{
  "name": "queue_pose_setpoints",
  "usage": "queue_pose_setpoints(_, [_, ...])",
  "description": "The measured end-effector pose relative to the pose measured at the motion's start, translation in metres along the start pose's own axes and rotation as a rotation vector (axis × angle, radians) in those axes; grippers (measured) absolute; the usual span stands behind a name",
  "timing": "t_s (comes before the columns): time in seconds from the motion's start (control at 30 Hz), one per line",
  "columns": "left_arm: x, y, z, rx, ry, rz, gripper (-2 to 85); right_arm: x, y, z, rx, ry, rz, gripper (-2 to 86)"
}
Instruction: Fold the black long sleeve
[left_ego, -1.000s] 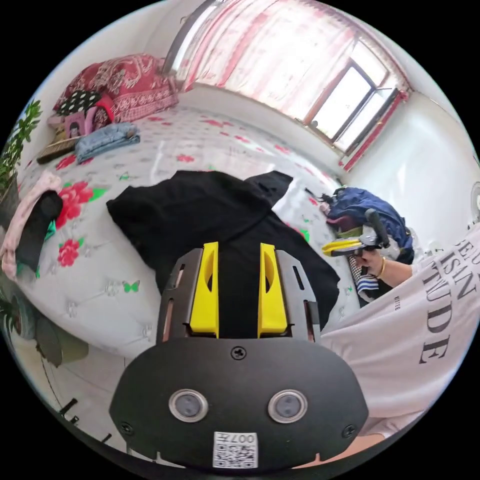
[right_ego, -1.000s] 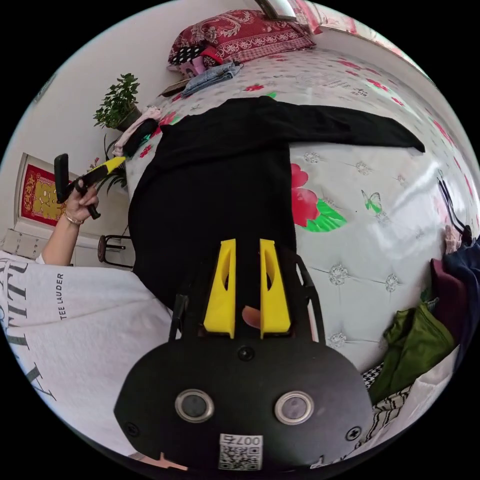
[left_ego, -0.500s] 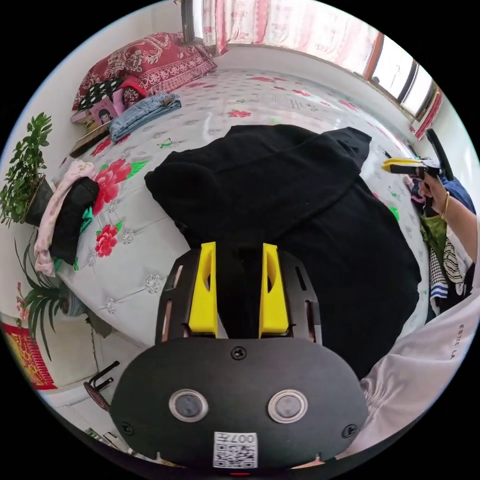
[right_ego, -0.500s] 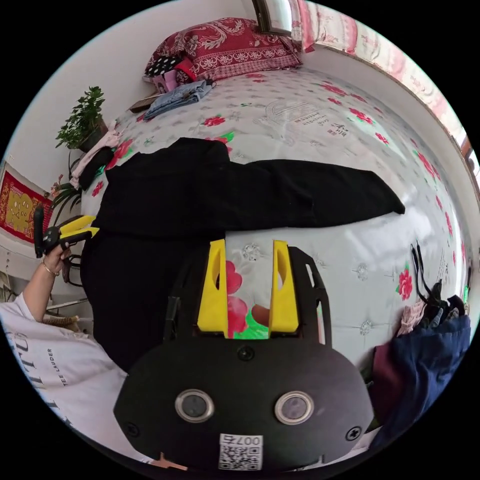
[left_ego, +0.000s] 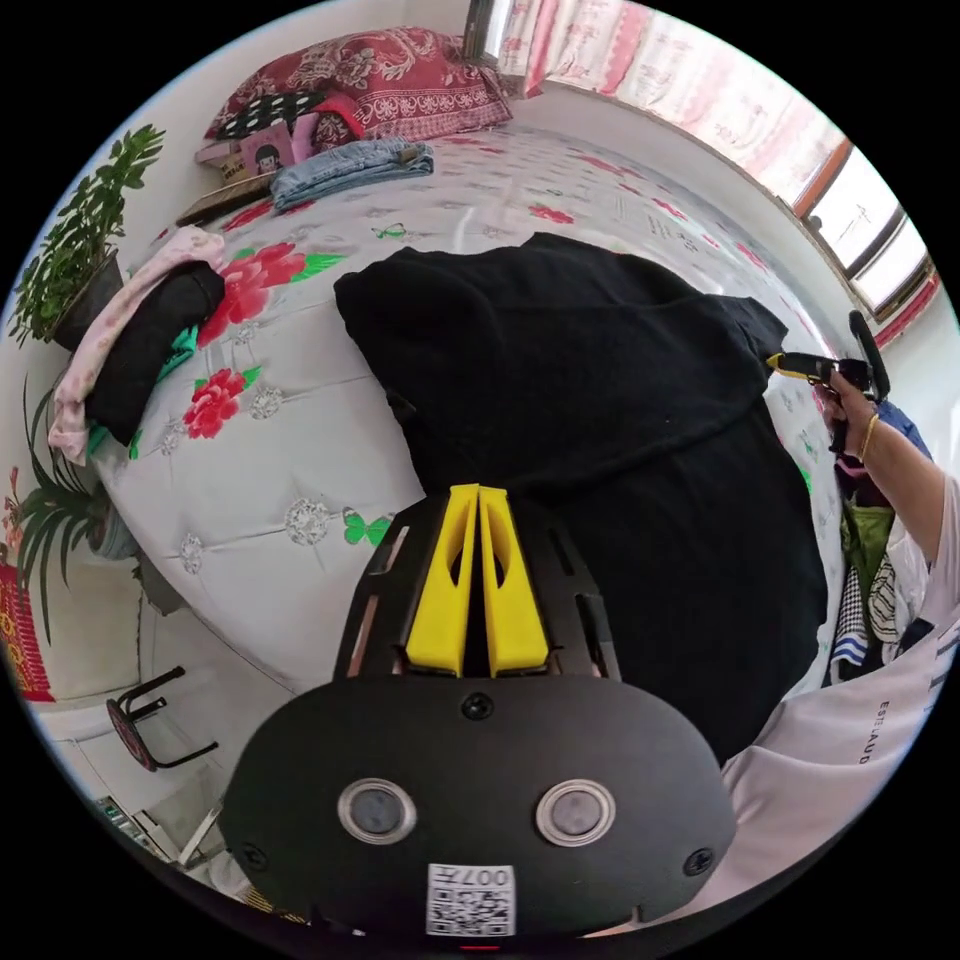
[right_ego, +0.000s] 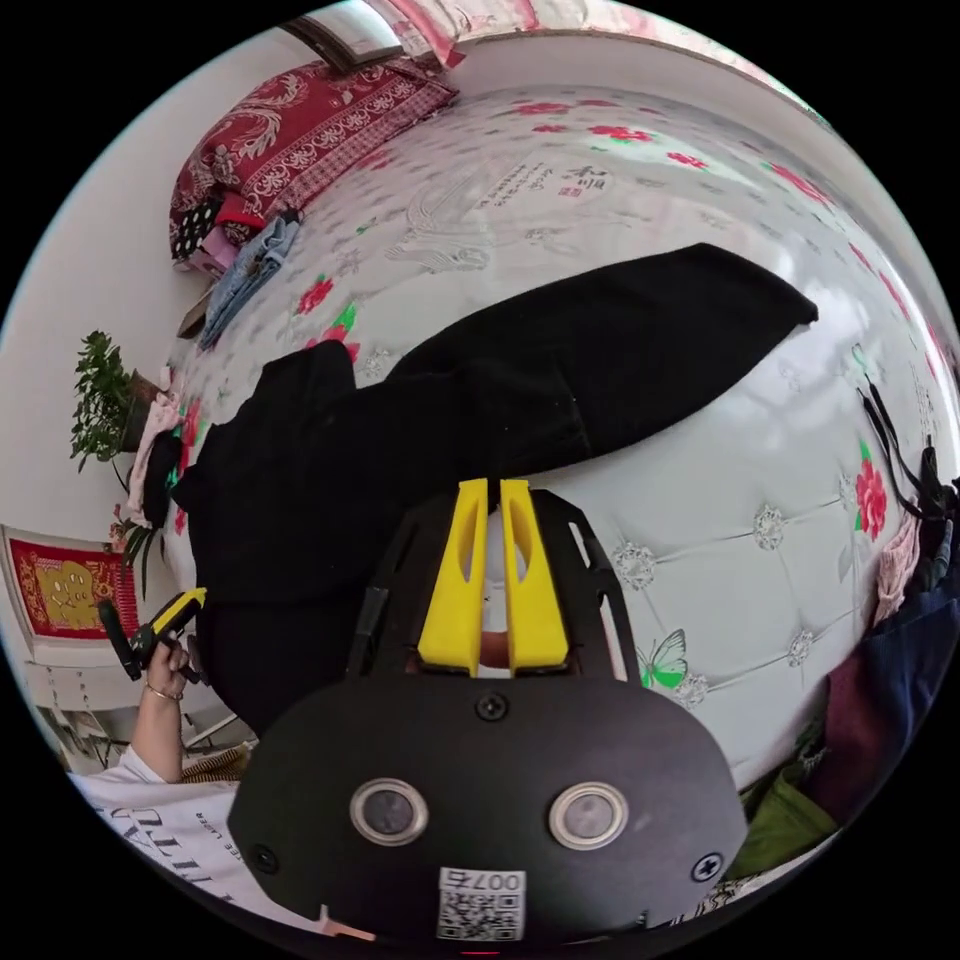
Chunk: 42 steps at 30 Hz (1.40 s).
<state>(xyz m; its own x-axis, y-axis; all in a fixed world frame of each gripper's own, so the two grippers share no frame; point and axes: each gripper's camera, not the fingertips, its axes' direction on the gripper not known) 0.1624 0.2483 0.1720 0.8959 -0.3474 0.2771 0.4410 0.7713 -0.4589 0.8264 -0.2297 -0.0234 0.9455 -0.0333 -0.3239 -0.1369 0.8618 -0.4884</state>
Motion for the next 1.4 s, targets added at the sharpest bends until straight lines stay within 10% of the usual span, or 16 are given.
queue_pose_setpoints(0.37, [0.073,-0.002,-0.005,-0.022,-0.183,0.311,13.6,-0.014,0.066,-0.087,0.135,-0.097,-0.112,-0.1])
queue_pose_setpoints(0.73, [-0.042,0.009,-0.069,0.080,-0.262,0.023,-0.4,-0.081,0.145,-0.180,0.232,-0.312,-0.338,-0.1])
queue_pose_setpoints(0.93, [-0.066,0.035,-0.037,-0.028,-0.295,0.082,0.2,-0.061,0.251,-0.041,-0.269,-0.192,-0.158,-0.1])
queue_pose_setpoints(1.17, [-0.072,0.026,-0.043,-0.090,-0.387,0.104,4.7,-0.078,0.297,-0.028,-0.377,-0.266,-0.212,1.1])
queue_pose_setpoints(1.4, [-0.106,0.089,-0.088,-0.042,-0.288,-0.216,0.7,-0.073,0.302,-0.072,-0.142,-0.131,-0.306,3.9])
